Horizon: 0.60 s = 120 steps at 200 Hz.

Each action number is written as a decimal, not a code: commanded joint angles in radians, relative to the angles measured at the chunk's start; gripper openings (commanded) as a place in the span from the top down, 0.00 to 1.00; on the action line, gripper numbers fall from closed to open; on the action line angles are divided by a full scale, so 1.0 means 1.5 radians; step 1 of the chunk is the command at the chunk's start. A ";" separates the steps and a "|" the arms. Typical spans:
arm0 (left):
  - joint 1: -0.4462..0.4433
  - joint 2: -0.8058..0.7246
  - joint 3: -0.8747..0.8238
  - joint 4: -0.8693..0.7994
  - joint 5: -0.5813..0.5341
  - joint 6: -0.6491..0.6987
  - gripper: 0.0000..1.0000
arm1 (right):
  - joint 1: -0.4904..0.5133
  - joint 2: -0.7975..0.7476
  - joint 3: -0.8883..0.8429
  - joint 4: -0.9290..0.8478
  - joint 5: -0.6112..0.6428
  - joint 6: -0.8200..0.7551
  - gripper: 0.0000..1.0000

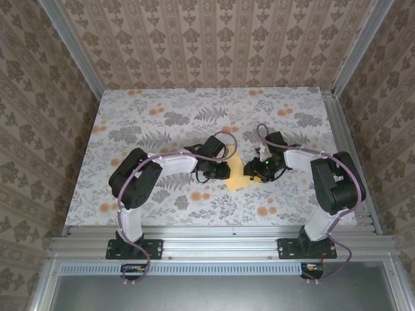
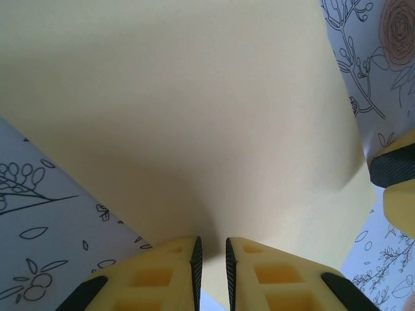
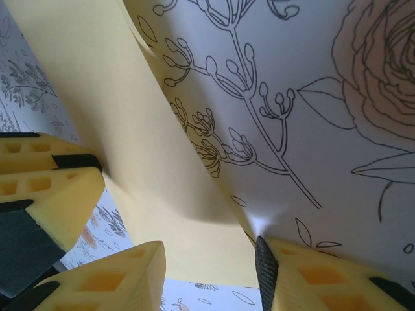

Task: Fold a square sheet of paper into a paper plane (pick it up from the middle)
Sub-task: Third fold the triangle at the center of the table.

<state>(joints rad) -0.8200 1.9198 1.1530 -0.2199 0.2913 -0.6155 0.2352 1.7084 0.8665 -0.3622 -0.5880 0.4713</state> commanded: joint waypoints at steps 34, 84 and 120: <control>0.015 0.001 -0.037 0.003 0.016 0.018 0.80 | 0.007 0.002 0.003 0.003 0.017 -0.020 0.55; 0.021 -0.001 -0.049 0.013 0.025 0.022 0.80 | 0.010 0.008 0.026 0.027 0.036 -0.010 0.55; 0.023 0.004 -0.056 0.022 0.030 0.022 0.81 | 0.019 0.022 0.033 0.030 0.037 -0.012 0.55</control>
<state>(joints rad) -0.7948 1.9160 1.1069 -0.1547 0.3443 -0.6052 0.2501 1.7206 0.8898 -0.3378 -0.5488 0.4637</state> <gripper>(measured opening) 0.193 0.452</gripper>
